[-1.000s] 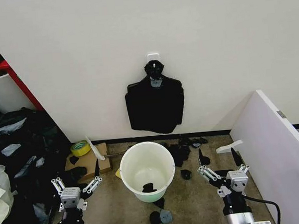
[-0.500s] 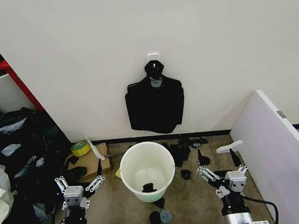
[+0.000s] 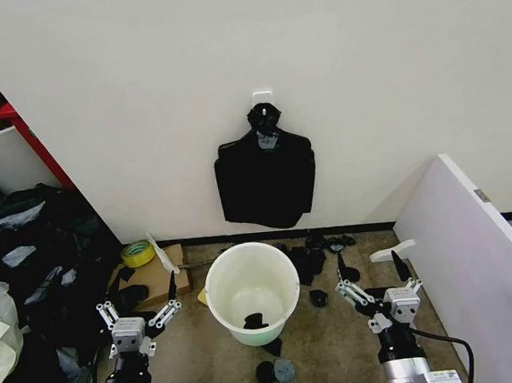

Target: Place the garbage bag over the trash bin.

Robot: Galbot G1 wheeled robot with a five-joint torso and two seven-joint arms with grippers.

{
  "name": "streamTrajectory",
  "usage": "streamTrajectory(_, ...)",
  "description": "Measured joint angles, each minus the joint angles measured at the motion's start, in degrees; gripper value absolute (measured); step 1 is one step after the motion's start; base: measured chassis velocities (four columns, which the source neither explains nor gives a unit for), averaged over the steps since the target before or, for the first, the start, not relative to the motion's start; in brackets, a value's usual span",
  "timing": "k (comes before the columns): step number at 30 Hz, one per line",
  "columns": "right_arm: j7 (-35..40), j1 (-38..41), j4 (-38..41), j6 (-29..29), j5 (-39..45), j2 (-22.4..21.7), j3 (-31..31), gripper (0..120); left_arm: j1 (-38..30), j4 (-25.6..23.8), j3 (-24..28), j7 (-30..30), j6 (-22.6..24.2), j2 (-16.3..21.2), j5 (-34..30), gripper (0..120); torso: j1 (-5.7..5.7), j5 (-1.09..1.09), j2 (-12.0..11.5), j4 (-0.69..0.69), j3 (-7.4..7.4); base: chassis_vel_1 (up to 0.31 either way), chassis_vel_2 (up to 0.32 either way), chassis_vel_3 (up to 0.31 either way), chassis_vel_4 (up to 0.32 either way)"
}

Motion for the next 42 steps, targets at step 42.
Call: streamTrajectory(42, -22.4, 22.2, -15.1, -5.5, 38.6, -12.5, -2.3, 100, 1.8, 0.5, 0.2, 1.6, -1.5, -2.7, 2.7, 100, 0.00, 0.00, 0.0, 0.00, 0.00, 0.000, 0.000, 0.000, 0.000)
